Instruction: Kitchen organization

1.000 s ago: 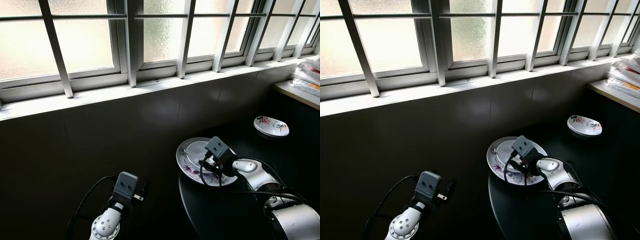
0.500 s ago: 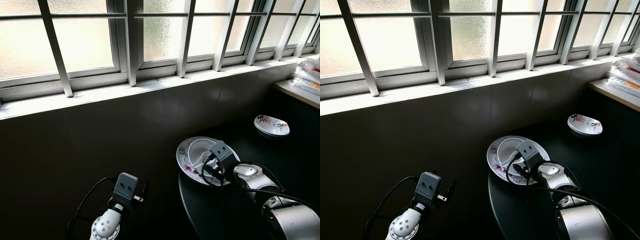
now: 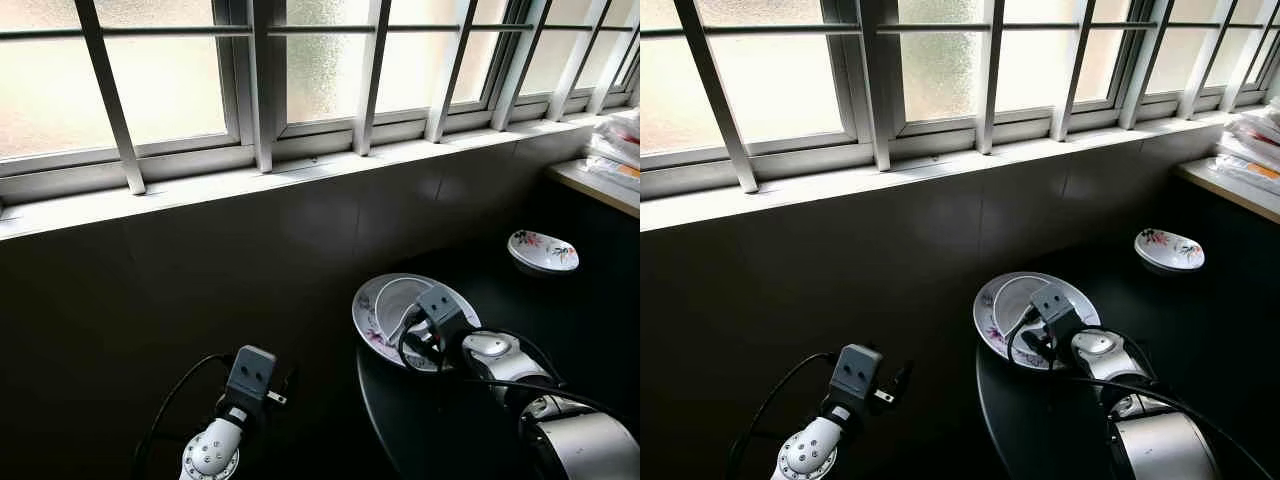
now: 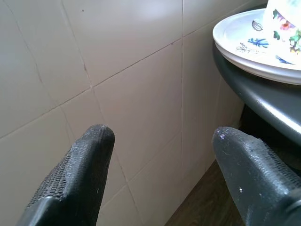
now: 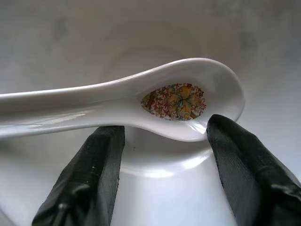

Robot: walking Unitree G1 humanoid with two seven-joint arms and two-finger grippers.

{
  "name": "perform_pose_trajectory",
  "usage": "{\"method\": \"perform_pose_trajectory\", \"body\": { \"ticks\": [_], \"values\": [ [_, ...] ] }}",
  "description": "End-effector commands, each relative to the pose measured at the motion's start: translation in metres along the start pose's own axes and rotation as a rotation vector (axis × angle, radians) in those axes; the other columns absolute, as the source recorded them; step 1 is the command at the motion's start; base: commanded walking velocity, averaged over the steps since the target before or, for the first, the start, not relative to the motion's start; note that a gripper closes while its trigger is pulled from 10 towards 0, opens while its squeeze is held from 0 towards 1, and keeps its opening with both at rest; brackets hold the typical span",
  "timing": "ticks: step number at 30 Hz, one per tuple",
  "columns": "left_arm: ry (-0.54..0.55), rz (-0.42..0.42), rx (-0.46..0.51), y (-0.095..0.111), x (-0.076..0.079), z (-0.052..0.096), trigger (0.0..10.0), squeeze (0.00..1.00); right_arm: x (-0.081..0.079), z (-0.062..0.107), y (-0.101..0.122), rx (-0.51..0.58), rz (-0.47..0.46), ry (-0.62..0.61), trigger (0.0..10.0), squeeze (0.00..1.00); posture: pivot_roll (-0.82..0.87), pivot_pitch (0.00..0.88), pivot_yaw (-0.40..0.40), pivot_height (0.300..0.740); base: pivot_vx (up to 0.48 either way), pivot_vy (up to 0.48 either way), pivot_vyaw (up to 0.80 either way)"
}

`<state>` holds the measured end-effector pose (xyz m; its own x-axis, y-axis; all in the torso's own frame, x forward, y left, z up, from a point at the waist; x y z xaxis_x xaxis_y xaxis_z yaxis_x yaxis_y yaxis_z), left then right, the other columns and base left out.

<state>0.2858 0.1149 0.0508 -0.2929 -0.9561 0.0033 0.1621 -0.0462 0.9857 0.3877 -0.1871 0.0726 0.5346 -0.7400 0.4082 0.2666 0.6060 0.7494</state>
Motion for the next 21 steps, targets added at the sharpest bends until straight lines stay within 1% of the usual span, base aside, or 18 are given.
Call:
{"method": "perform_pose_trajectory", "body": {
  "ticks": [1,6,7,11,14,18,21],
  "values": [
    [0.000,0.004,-0.006,-0.002,0.000,0.001,10.0,0.00,-0.008,-0.001,0.001,0.014,0.051,0.047,10.0,0.00,0.01,0.000,-0.056,0.736,0.000,0.000,0.00],
    [-0.004,0.004,-0.005,-0.002,0.000,0.001,10.0,0.00,-0.016,-0.003,0.009,0.048,0.163,0.093,10.0,0.00,0.01,0.000,-0.055,0.736,0.000,0.000,0.00],
    [-0.004,0.004,-0.005,-0.002,0.000,0.001,10.0,0.00,-0.016,-0.003,0.009,0.048,0.163,0.093,10.0,0.00,0.01,0.000,-0.055,0.736,0.000,0.000,0.00],
    [-0.007,0.005,-0.004,-0.001,0.000,0.001,10.0,0.00,-0.020,-0.004,0.019,0.096,0.225,0.127,10.0,0.00,0.01,0.000,-0.055,0.736,0.000,0.000,0.00],
    [-0.008,0.006,-0.004,-0.001,0.000,0.001,10.0,0.00,-0.020,-0.003,0.020,0.105,0.252,0.127,10.0,0.00,0.01,0.000,-0.055,0.736,0.000,0.000,0.00],
    [-0.009,0.008,-0.002,0.000,0.001,0.000,10.0,0.00,-0.018,-0.002,0.017,0.087,0.385,0.109,10.0,0.00,0.01,0.000,-0.058,0.736,0.000,0.000,0.00],
    [-0.009,0.009,-0.001,0.000,0.001,0.000,10.0,0.00,-0.015,-0.001,0.016,0.083,0.430,0.095,10.0,0.00,0.01,0.000,-0.058,0.736,0.000,0.000,0.00]
  ]
}}
Point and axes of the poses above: a point about 5 cm out from each wrist's last joint towards the gripper, its own z axis pointing back from the gripper into the wrist, its own y axis along the axis of the wrist's last joint, x = y × z, the point moved 3 cm from there along -z, pointing out of the wrist towards the gripper, and after that the axes turned 9 degrees about z, right-handed, at the moved point
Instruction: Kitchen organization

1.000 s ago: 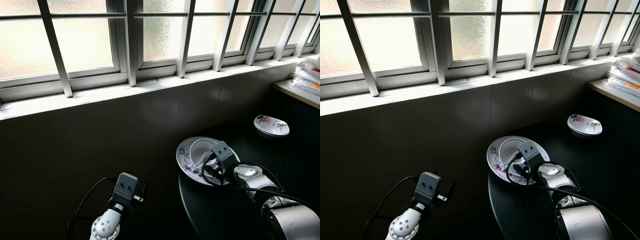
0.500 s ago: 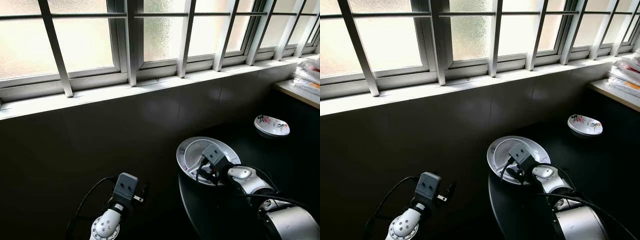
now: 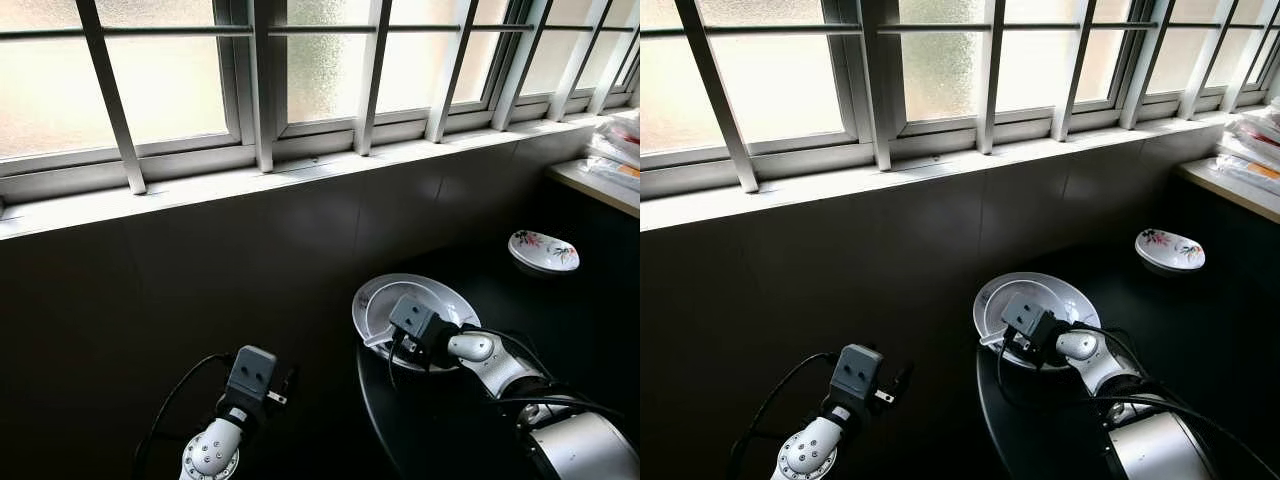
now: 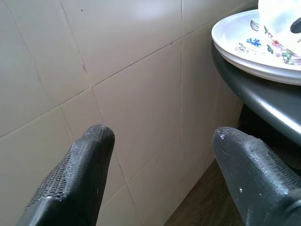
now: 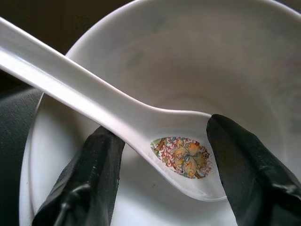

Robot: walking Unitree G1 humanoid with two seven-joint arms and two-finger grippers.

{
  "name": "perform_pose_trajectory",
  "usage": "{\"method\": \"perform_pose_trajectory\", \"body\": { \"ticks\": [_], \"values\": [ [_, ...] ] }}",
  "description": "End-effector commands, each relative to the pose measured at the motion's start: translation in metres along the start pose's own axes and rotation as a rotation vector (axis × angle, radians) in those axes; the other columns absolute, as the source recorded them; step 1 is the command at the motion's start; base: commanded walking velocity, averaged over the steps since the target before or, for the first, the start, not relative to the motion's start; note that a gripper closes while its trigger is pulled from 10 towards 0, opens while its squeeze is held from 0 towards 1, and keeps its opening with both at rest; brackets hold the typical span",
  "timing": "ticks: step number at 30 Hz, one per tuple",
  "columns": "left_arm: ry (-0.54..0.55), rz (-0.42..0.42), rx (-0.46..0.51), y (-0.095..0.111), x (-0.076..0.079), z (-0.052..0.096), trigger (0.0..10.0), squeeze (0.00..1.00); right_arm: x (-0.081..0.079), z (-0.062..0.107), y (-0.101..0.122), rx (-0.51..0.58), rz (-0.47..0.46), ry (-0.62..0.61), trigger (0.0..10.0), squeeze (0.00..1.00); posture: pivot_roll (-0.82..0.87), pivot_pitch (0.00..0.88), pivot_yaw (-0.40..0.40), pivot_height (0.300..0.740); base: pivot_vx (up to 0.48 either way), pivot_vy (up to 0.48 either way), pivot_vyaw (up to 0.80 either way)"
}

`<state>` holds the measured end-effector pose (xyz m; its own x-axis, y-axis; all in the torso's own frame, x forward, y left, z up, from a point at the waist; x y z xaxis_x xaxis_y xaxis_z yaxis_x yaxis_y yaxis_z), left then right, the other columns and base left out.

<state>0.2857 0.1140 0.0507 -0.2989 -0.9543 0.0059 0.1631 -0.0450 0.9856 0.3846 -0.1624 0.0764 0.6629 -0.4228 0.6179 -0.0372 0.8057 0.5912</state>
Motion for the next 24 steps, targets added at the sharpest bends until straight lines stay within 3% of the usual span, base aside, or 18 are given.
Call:
{"method": "perform_pose_trajectory", "body": {
  "ticks": [1,7,8,9,10,17,24],
  "values": [
    [-0.002,0.008,-0.001,-0.0002,-0.0001,0.0001,10.0,0.00,0.0031,0.0025,-0.0027,-0.010,0.043,-0.010,10.0,0.00,0.01,0.000,-0.058,0.736,0.000,0.000,0.00],
    [-0.003,0.010,-0.001,-0.0002,0.0001,0.0002,10.0,0.00,0.0031,0.0045,-0.0080,-0.023,0.025,-0.015,10.0,0.00,0.01,0.000,-0.059,0.736,0.000,0.000,0.00],
    [-0.004,0.010,-0.001,-0.0001,0.0001,0.0002,10.0,0.00,0.0027,0.0048,-0.0085,-0.020,0.021,-0.013,7.3,0.00,0.01,0.000,-0.059,0.736,0.000,0.000,0.00],
    [-0.004,0.011,0.000,0.0000,0.0002,0.0003,10.0,0.00,0.0030,0.0054,-0.0083,-0.012,0.015,-0.013,1.1,0.00,0.01,0.000,-0.060,0.736,0.000,0.000,0.00],
    [-0.005,0.011,0.000,0.0002,0.0003,0.0004,10.0,0.00,0.0044,0.0067,-0.0066,0.017,-0.004,-0.015,0.0,0.00,0.01,0.000,-0.060,0.736,0.000,0.000,0.00],
    [-0.006,0.011,-0.001,0.0001,0.0003,0.0004,10.0,0.00,0.0026,0.0070,-0.0075,0.021,0.016,-0.022,0.0,0.00,0.01,0.000,-0.060,0.736,0.000,0.000,0.00],
    [-0.007,0.011,-0.002,-0.0001,0.0003,0.0002,10.0,0.00,-0.0049,0.0058,-0.0099,0.028,-0.025,-0.019,0.0,0.00,0.01,0.000,-0.060,0.736,0.000,0.000,0.00]
  ]
}}
Point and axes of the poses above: a point about 5 cm out from each wrist's last joint towards the gripper, its own z axis pointing back from the gripper into the wrist, its own y axis along the axis of the wrist's last joint, x = y × z, the point moved 3 cm from there along -z, pointing out of the wrist towards the gripper, and after that the axes turned 9 degrees about z, right-handed, at the moved point
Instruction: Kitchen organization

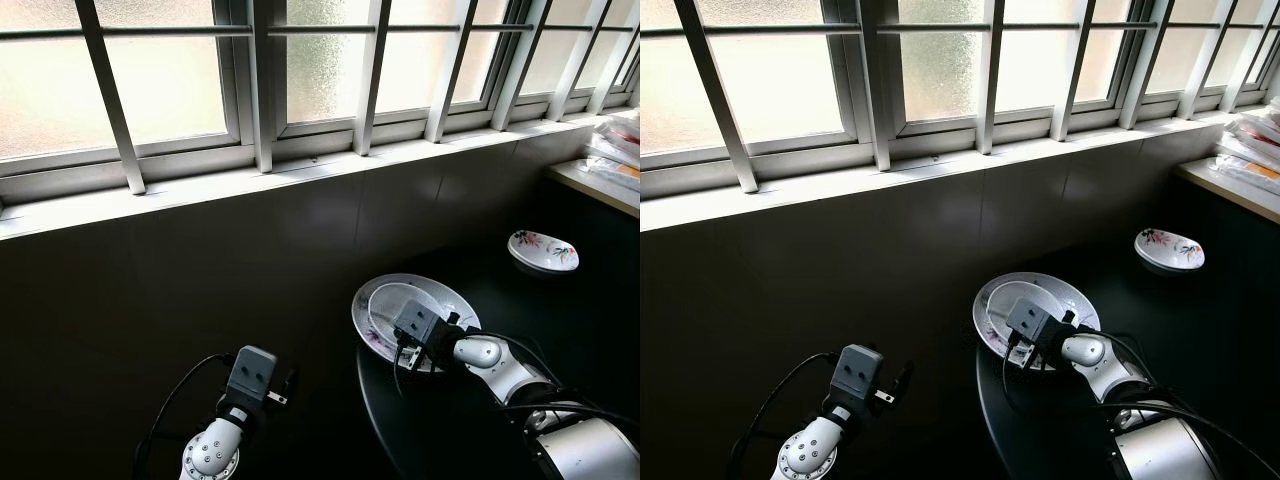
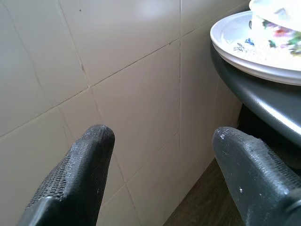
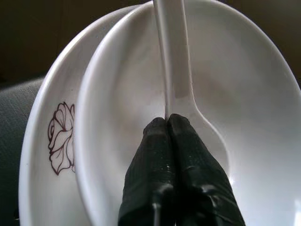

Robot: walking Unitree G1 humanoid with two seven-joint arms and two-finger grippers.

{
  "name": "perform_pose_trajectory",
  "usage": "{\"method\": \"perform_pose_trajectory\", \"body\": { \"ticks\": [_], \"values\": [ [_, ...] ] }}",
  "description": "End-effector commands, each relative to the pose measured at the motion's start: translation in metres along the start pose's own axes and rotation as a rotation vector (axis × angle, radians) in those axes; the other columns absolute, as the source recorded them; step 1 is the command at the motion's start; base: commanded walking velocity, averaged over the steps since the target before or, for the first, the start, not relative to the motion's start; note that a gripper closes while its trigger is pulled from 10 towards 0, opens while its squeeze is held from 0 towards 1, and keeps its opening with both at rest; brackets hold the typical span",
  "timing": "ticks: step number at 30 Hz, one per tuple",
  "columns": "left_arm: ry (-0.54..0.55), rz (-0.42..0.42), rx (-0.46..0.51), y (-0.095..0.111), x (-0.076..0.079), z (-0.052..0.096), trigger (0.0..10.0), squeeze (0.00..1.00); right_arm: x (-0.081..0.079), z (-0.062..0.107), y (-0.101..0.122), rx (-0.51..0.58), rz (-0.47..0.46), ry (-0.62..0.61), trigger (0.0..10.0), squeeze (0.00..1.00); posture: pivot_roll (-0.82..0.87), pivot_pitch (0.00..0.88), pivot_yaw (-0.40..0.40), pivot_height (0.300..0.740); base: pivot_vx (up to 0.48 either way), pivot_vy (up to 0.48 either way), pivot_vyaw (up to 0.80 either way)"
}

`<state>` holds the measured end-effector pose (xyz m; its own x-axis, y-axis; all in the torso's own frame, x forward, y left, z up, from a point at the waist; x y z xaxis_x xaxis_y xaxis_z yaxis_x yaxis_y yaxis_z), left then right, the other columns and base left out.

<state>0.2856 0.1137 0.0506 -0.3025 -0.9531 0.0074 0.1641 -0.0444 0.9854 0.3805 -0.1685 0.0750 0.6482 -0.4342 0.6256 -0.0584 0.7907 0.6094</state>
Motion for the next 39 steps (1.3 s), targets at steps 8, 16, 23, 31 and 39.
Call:
{"method": "perform_pose_trajectory", "body": {
  "ticks": [8,16,23,31,39],
  "values": [
    [-0.005,0.012,-0.001,0.000,0.000,0.001,10.0,0.00,0.012,0.001,-0.001,0.010,-0.101,-0.145,0.0,0.00,0.00,0.000,-0.059,0.736,0.000,0.000,0.00],
    [-0.013,0.016,-0.004,0.000,-0.001,0.002,10.0,0.00,0.041,0.000,0.027,0.094,-0.144,-0.318,0.0,0.00,0.00,0.000,-0.052,0.736,0.000,0.000,0.00],
    [-0.018,0.019,-0.005,0.000,0.000,0.002,10.0,0.00,0.051,0.002,0.040,0.113,-0.016,-0.432,0.0,0.00,0.00,0.000,-0.050,0.736,0.000,0.000,0.00],
    [-0.013,0.026,0.014,0.002,-0.001,0.003,10.0,0.00,0.045,0.008,0.059,0.235,-0.001,-0.586,0.0,0.00,0.00,0.000,-0.049,0.736,0.000,0.000,0.00],
    [0.002,0.053,0.079,0.010,-0.005,0.006,10.0,0.00,0.027,0.014,0.057,0.267,-0.016,-0.653,0.0,0.00,-0.01,0.000,-0.047,0.736,0.000,0.000,0.00]
  ]
}}
Point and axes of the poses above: a point about 5 cm out from each wrist's last joint towards the gripper, its own z axis pointing back from the gripper into the wrist, its own y axis along the axis of the wrist's last joint, x = y × z, the point moved 3 cm from there along -z, pointing out of the wrist towards the gripper, and after that the axes turned 9 degrees about z, right-handed, at the moved point
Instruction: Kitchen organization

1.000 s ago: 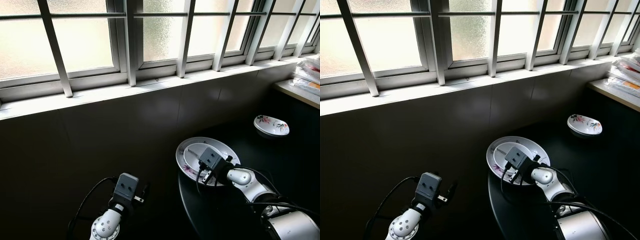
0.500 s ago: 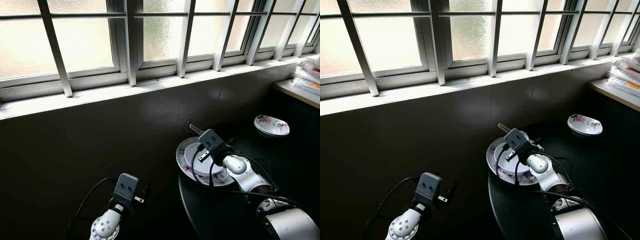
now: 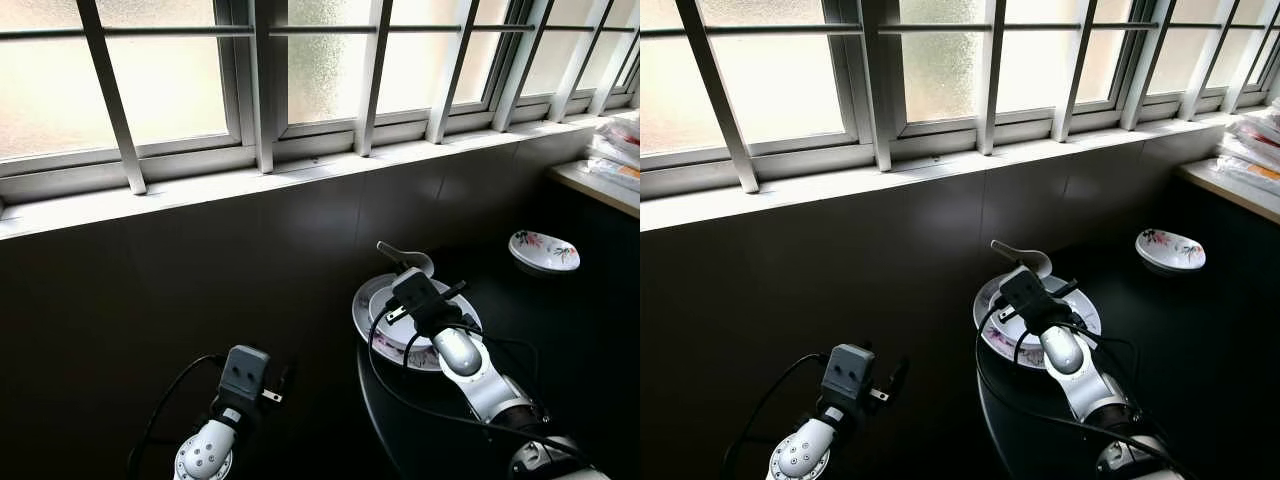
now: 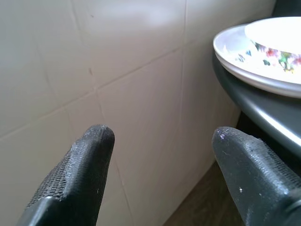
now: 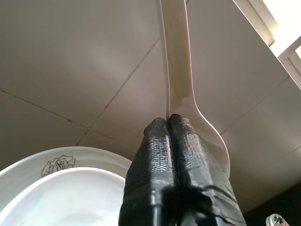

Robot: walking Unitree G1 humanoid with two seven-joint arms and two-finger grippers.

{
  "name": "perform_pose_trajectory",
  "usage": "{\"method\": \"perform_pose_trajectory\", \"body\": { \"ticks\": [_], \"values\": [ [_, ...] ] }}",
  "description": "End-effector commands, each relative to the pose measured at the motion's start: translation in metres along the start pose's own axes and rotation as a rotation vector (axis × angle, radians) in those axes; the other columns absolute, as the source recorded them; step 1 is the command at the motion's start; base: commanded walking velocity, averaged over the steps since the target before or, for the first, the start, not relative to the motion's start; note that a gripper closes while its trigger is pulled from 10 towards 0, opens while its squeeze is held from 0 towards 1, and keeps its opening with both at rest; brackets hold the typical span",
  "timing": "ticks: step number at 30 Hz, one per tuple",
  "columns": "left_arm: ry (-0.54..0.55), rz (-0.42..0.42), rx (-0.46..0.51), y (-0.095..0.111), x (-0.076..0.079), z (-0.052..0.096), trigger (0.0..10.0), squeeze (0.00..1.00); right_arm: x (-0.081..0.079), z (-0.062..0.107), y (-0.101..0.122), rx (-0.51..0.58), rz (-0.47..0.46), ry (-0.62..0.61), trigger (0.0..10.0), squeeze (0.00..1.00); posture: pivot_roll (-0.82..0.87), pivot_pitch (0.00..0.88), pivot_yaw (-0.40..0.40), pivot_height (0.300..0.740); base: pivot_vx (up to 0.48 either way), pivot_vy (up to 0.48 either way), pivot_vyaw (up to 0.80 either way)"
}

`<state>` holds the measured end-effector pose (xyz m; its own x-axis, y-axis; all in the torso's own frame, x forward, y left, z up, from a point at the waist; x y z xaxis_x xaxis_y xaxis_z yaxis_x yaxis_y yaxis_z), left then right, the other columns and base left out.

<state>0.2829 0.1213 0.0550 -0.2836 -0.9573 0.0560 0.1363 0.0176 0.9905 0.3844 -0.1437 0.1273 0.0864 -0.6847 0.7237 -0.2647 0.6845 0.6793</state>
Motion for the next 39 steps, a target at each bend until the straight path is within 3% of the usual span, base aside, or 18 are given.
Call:
{"method": "perform_pose_trajectory", "body": {
  "ticks": [1,10,39],
  "values": [
    [-0.009,0.008,0.045,0.008,0.001,0.001,10.0,0.00,0.001,0.001,0.006,0.029,0.006,-0.027,0.0,0.00,-0.01,0.000,-0.046,0.736,0.000,0.000,0.00],
    [0.000,0.005,0.089,0.014,-0.002,0.002,10.0,0.00,-0.013,0.013,0.013,0.051,-0.025,-0.039,0.0,0.00,-0.01,0.000,-0.044,0.736,0.000,0.027,0.00],
    [-0.007,0.009,0.124,0.018,-0.001,0.002,10.0,0.00,-0.025,0.019,0.024,0.053,-0.059,-0.026,0.0,0.00,-0.01,0.000,-0.051,0.736,0.000,0.353,0.00]
  ]
}}
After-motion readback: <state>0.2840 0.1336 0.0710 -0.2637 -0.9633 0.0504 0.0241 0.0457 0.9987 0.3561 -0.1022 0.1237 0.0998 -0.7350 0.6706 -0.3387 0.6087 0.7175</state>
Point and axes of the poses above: a point about 5 cm out from each wrist's last joint towards the gripper, its own z axis pointing back from the gripper into the wrist, its own y axis along the axis of the wrist's last joint, x = y × z, the point moved 3 cm from there along -z, pointing out of the wrist towards the gripper, and after that the axes turned 9 degrees about z, right-handed, at the moved point
